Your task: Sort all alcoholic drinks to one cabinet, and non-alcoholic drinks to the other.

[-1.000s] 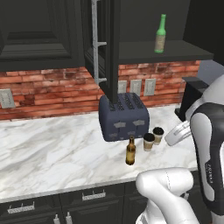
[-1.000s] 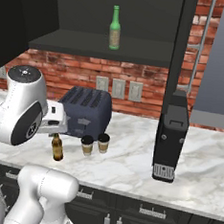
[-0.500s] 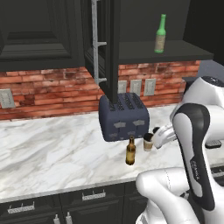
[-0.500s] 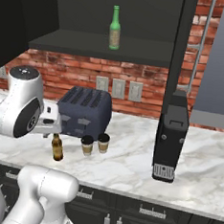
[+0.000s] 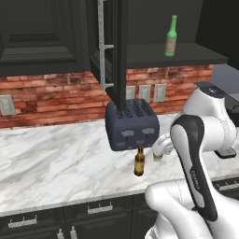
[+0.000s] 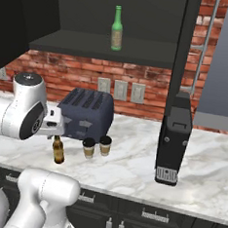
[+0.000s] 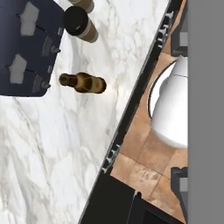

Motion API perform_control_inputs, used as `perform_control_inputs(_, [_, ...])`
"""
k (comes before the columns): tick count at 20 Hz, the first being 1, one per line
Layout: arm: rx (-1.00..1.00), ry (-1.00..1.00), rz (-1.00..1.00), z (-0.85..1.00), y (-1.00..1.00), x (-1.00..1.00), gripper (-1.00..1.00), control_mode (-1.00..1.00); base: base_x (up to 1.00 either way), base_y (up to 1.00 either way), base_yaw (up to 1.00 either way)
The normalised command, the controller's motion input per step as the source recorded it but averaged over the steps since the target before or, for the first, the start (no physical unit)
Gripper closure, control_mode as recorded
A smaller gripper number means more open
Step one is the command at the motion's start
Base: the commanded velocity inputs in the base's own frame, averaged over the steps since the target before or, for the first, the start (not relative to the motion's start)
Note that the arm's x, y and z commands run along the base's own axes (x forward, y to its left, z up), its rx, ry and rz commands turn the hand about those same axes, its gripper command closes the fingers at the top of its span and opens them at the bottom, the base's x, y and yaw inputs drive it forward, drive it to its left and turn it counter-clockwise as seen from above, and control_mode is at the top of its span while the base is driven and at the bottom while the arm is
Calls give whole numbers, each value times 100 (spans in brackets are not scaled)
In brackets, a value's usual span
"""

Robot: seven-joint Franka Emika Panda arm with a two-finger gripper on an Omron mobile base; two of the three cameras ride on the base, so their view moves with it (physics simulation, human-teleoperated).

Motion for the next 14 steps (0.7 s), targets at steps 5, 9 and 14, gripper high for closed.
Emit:
perform_control_inputs(5, [0, -2, -7, -23, 18, 24, -100, -100, 0, 0, 0])
perform_control_inputs(9, [0, -4, -9, -22, 14, 19, -100, -100, 0, 0, 0])
perform_control_inputs(14, [-1, 0, -11, -19, 7, 17, -100, -100, 0, 0, 0])
